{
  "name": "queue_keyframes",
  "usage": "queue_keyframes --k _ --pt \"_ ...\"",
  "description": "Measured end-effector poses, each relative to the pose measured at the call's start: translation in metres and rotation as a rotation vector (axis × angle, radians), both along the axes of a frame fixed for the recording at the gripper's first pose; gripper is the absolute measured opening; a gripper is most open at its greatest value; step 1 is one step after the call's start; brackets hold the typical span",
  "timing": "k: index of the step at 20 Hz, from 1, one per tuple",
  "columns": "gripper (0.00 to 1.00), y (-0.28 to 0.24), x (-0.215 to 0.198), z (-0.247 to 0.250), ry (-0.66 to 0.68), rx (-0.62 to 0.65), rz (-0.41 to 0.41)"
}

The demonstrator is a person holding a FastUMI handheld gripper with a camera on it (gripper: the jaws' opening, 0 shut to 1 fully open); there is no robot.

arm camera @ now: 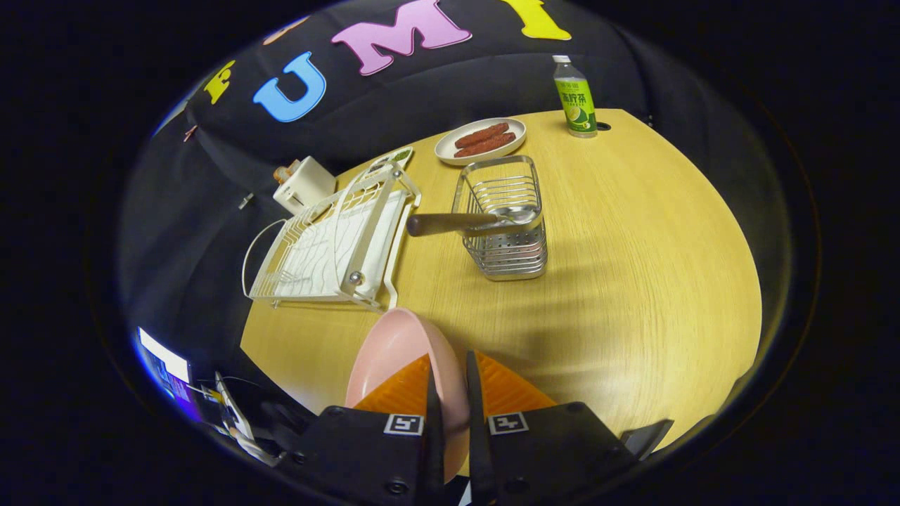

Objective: Take the plate from the dish rack, then take the spoon from the basket and place it into the plate.

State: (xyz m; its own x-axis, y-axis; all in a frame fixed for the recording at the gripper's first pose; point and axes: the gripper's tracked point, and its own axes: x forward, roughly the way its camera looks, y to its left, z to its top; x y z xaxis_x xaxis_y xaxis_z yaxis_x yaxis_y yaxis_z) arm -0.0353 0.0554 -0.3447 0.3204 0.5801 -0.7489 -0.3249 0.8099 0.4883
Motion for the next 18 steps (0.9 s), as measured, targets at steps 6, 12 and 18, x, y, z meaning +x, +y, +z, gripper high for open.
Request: queue_keyframes --k 6,12,18 --pt "0.2 -0.004 0.01 -0.023 -0.014 0.009 0.034" --pt "0.48 -0.025 0.037 -0.009 -0.134 0.014 0.001" --pt "0.98 -0.041 0.078 0.052 -0.461 -0.014 0.014"
